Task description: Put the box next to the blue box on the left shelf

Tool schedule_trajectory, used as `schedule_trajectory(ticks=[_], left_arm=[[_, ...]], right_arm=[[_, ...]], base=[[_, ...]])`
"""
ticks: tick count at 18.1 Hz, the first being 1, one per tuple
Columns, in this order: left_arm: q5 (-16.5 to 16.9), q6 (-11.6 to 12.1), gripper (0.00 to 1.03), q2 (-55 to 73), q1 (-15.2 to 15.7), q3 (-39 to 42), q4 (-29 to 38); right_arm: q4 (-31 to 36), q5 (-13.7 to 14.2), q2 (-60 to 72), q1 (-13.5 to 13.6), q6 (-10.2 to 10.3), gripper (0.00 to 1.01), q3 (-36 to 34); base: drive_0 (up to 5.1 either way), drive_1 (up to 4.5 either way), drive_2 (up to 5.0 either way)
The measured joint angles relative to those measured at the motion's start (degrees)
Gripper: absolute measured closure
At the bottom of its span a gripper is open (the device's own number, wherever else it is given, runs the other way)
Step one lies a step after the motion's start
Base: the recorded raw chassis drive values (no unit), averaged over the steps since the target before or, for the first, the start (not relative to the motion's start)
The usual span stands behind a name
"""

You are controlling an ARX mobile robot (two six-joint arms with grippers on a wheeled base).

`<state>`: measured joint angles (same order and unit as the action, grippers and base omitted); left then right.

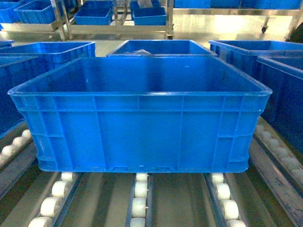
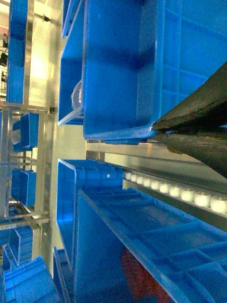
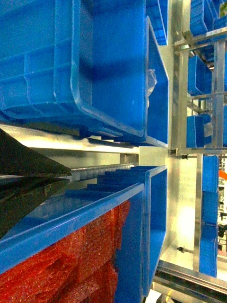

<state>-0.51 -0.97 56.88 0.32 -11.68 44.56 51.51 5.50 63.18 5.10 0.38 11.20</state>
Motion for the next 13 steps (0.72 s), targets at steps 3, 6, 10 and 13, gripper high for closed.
schedule_trajectory(ticks=[3, 6, 10, 13], left_arm=[[0.5, 0.0, 1.01, -4.8, -0.3, 3.0, -1.6], [0.4, 0.0, 1.01, -8.3, -0.3, 4.9, -3.5], [0.5, 0.0, 1.01, -13.4, -0.3, 6.9, -6.4], [0.5, 0.0, 1.01, -17.0, -0.3, 8.1, -9.0]], right_arm=[[-2.4, -2.2, -5.3, -1.4, 0.0, 0.99, -3.1], [-4.9, -4.8, -9.5, -5.4, 0.0, 0.99, -5.1], [-2.4, -5.5, -12.5, -5.1, 0.0, 0.99, -8.0], [-7.0, -5.5, -15.0, -5.1, 0.0, 0.99, -9.8]], base=[[0.0, 0.00, 0.0], [0.0, 0.00, 0.0], [0.0, 0.00, 0.0], [0.0, 0.00, 0.0]])
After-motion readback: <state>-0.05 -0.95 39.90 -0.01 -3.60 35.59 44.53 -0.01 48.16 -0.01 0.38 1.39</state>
